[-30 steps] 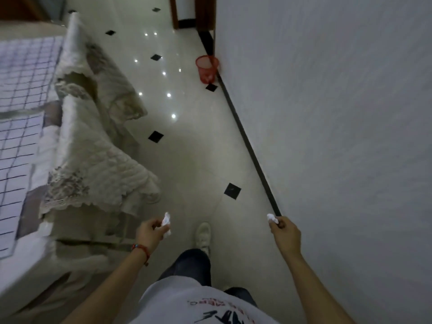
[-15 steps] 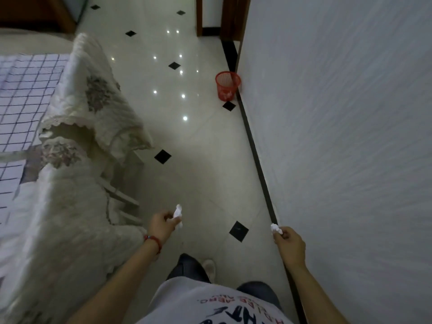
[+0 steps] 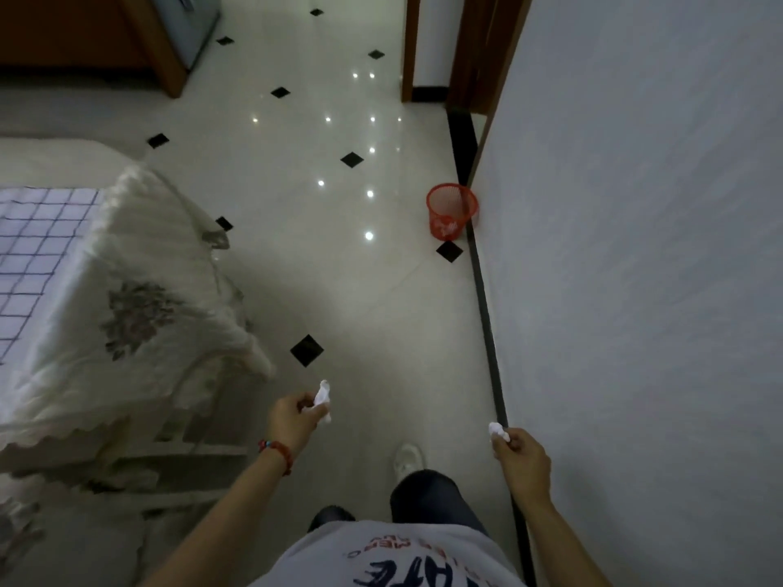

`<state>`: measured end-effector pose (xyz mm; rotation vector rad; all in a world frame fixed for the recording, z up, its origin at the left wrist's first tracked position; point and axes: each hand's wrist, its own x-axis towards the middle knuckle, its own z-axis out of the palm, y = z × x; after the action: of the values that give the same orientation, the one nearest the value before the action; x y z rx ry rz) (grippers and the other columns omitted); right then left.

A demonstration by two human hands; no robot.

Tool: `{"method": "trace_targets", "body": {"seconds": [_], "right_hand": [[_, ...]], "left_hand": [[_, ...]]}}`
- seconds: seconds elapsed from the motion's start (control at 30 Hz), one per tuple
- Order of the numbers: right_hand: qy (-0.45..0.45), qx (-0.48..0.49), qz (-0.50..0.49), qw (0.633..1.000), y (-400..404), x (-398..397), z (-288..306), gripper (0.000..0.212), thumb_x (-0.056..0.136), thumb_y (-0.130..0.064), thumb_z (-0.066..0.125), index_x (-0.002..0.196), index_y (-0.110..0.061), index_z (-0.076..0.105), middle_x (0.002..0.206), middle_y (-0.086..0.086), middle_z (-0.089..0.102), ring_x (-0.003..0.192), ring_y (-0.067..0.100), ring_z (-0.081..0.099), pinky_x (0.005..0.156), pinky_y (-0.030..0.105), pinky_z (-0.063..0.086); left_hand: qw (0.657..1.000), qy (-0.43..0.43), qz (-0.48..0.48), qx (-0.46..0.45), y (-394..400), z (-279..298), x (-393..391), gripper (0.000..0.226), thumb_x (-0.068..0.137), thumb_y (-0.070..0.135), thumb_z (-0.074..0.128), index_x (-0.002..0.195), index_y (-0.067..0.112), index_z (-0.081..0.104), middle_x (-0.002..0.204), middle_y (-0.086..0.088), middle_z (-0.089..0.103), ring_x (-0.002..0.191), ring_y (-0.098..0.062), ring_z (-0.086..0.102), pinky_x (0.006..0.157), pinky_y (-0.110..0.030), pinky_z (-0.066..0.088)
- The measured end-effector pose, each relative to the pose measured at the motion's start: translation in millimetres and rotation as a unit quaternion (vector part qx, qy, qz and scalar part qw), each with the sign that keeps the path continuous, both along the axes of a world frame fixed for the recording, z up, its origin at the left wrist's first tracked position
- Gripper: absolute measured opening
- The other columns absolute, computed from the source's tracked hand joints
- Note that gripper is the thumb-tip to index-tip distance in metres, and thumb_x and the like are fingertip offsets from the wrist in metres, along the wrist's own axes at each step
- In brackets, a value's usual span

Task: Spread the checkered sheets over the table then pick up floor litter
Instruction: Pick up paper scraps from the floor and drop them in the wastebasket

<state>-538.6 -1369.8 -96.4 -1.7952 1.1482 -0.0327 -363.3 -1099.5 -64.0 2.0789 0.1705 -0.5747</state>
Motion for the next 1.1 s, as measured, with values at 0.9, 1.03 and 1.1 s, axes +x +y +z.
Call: {"method": "trace_targets", "body": {"seconds": [0.9, 1.03, 1.1], "right_hand": [[-0.061, -0.010, 0.019, 0.998, -144.8, 582.9, 33.7, 0.040, 0.089, -0.028, 0.059, 0.068, 0.005, 0.054, 0.070, 0.025, 0.059, 0.060, 0.019, 0.048, 0.057, 0.026, 0.036], [-0.032, -0.006, -0.017, 0.999, -191.0, 618.0, 14.7, 0.041, 0.089, -0.030, 0.058, 0.068, 0.005, 0.054, 0.059, 0.015, 0.051, 0.056, 0.018, 0.044, 0.055, 0.027, 0.034], [-0.028, 0.000, -0.033, 0.999, -220.5, 643.0, 7.1, 0.043, 0.089, -0.031, 0.058, 0.067, 0.006, 0.053, 0.057, 0.009, 0.047, 0.055, 0.017, 0.041, 0.056, 0.026, 0.033]], "left_hand": [[0.995, -0.044, -0.063, 0.065, -163.4, 23.0, 592.8, 0.011, 0.076, 0.014, 0.070, 0.068, 0.011, 0.064, 0.062, -0.010, 0.059, 0.060, -0.020, 0.053, 0.062, -0.030, 0.043], [0.991, -0.063, -0.103, 0.058, -231.5, 21.2, 661.3, 0.021, 0.075, 0.015, 0.071, 0.058, 0.021, 0.061, 0.052, 0.003, 0.059, 0.052, -0.011, 0.052, 0.054, -0.022, 0.039], [0.989, -0.067, -0.119, 0.054, -264.7, 16.1, 690.1, 0.021, 0.075, 0.014, 0.070, 0.058, 0.021, 0.061, 0.052, 0.005, 0.058, 0.053, -0.011, 0.052, 0.054, -0.021, 0.039]]}}
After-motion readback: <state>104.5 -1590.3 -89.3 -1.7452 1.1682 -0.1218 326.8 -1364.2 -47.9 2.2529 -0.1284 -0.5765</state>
